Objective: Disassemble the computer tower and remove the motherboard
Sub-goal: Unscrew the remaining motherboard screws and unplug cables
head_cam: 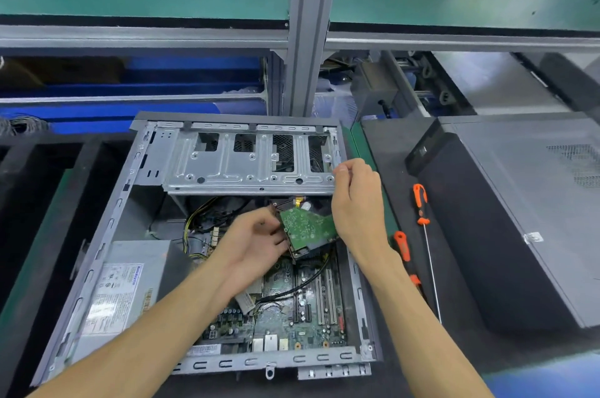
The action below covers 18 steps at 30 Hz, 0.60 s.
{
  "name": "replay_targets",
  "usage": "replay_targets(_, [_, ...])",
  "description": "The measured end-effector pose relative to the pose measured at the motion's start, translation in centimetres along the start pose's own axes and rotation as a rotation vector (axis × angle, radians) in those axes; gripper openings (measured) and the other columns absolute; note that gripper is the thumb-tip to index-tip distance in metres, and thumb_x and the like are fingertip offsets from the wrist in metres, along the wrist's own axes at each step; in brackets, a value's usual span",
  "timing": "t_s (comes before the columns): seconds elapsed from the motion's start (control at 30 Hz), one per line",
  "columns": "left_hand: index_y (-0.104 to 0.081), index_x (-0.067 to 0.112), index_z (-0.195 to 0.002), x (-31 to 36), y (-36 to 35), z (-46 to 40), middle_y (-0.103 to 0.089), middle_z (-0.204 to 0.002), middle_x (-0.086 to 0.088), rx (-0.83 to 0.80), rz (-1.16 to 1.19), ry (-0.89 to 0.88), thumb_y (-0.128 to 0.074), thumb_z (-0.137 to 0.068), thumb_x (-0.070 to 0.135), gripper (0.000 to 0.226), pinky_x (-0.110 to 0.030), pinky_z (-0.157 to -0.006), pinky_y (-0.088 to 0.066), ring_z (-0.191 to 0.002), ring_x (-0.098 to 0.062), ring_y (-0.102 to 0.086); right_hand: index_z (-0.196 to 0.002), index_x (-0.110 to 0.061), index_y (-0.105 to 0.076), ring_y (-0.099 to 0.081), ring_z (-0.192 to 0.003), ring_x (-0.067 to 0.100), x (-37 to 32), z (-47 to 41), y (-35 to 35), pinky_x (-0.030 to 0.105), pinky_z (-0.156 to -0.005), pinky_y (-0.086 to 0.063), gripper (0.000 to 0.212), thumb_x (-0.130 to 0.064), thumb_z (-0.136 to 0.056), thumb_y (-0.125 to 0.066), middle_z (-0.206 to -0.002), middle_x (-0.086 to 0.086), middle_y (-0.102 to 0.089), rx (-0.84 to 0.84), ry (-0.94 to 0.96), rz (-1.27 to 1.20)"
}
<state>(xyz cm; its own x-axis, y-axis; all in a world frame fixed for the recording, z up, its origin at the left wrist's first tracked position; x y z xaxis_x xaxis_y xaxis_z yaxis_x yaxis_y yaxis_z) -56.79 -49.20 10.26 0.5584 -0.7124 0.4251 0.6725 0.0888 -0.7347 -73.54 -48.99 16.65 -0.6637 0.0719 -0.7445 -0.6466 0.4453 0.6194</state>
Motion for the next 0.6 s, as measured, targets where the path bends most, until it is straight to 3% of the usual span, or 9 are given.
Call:
replay_targets(0.07, [-0.05,0.016,-0.132,0.0,0.2,-0.4,-0.056,-0.122,-0.019,0.019,-0.029,-0.006,-0.055,-0.07,-0.01,0.067,-0.052,-0.11,-0.04,-0.113,-0.036,-0.057,-0.094,-0.016,-0.053,-0.044,-0.085,0.019,0.1,0.0,-0.1,0.028,-0.071,-0.027,0.02,-0.019,-0.108,-0.039,-0.085,-0.007,-0.05,-0.007,-0.009,0.001])
replay_targets(0.17, [-0.051,0.009,-0.12,-0.1,-0.2,-0.3,-0.059,-0.116,-0.018,-0.002,-0.173,0.032,-0.052,-0.074,-0.002,0.047,-0.053,-0.102,-0.047,-0.107,-0.034,-0.058,-0.094,-0.017,-0.053,-0.044,-0.086,0.018,0.3,-0.1,-0.3,0.027,-0.071,-0.026,0.02,-0.02,-0.108,-0.039,-0.086,-0.007,-0.052,-0.009,-0.02,-0.026])
replay_targets(0.27, [-0.054,0.007,-0.102,-0.3,-0.2,-0.6,-0.059,-0.101,-0.014,0.038,-0.178,0.025,-0.049,-0.072,0.0,0.032,-0.042,-0.073,-0.055,-0.087,-0.029,-0.057,-0.094,-0.018,-0.054,-0.044,-0.087,0.016,0.6,-0.1,-0.3,0.026,-0.071,-0.027,0.021,-0.022,-0.108,-0.038,-0.088,-0.007,-0.053,-0.014,-0.029,-0.041])
replay_targets(0.4, [-0.05,0.006,-0.097,-0.9,-0.4,-1.3,-0.053,-0.099,-0.013,0.096,0.057,-0.026,-0.038,-0.082,-0.004,0.022,-0.04,-0.097,-0.043,-0.094,-0.028,-0.045,-0.093,-0.019,-0.053,-0.044,-0.086,0.015,0.7,0.1,-0.2,0.025,-0.07,-0.027,0.021,-0.023,-0.107,-0.039,-0.086,-0.01,-0.051,-0.009,-0.025,-0.04])
replay_targets(0.47, [-0.049,0.009,-0.085,-1.2,-0.6,-1.4,-0.054,-0.088,-0.011,0.102,0.082,-0.025,-0.038,-0.084,-0.002,0.016,-0.041,-0.091,-0.048,-0.088,-0.028,-0.048,-0.093,-0.019,-0.053,-0.043,-0.085,0.015,0.7,0.2,-0.2,0.027,-0.071,-0.029,0.02,-0.022,-0.107,-0.039,-0.086,-0.009,-0.051,-0.008,-0.018,-0.032])
replay_targets(0.53, [-0.052,0.007,-0.097,-1.4,-0.7,-1.3,-0.064,-0.105,-0.02,0.089,0.052,0.013,-0.041,-0.087,0.004,0.016,-0.049,-0.088,-0.053,-0.102,-0.035,-0.059,-0.094,-0.019,-0.053,-0.043,-0.086,0.016,0.7,0.3,-0.3,0.03,-0.073,-0.033,0.019,-0.024,-0.107,-0.04,-0.088,-0.006,-0.053,-0.012,-0.011,-0.027])
replay_targets(0.6, [-0.05,0.009,-0.124,-1.5,-0.8,-0.9,-0.051,-0.14,-0.026,0.055,0.049,0.07,-0.042,-0.092,0.013,0.033,-0.061,-0.092,-0.049,-0.127,-0.045,-0.051,-0.094,-0.019,-0.053,-0.042,-0.086,0.016,0.8,0.2,-0.4,0.034,-0.075,-0.037,0.018,-0.024,-0.106,-0.04,-0.088,-0.005,-0.054,-0.015,-0.009,-0.026])
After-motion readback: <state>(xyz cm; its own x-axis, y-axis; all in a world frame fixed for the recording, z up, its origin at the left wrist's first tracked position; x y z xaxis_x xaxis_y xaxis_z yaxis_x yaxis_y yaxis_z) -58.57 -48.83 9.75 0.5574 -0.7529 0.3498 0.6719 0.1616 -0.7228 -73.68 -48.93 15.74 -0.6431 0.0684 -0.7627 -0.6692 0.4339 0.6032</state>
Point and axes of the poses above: each hand's wrist, its own z-axis away from the middle knuckle, its own y-axis out of the back of the hand, x = y × z, the point moved 4 cm from there along -z, towards the middle knuckle
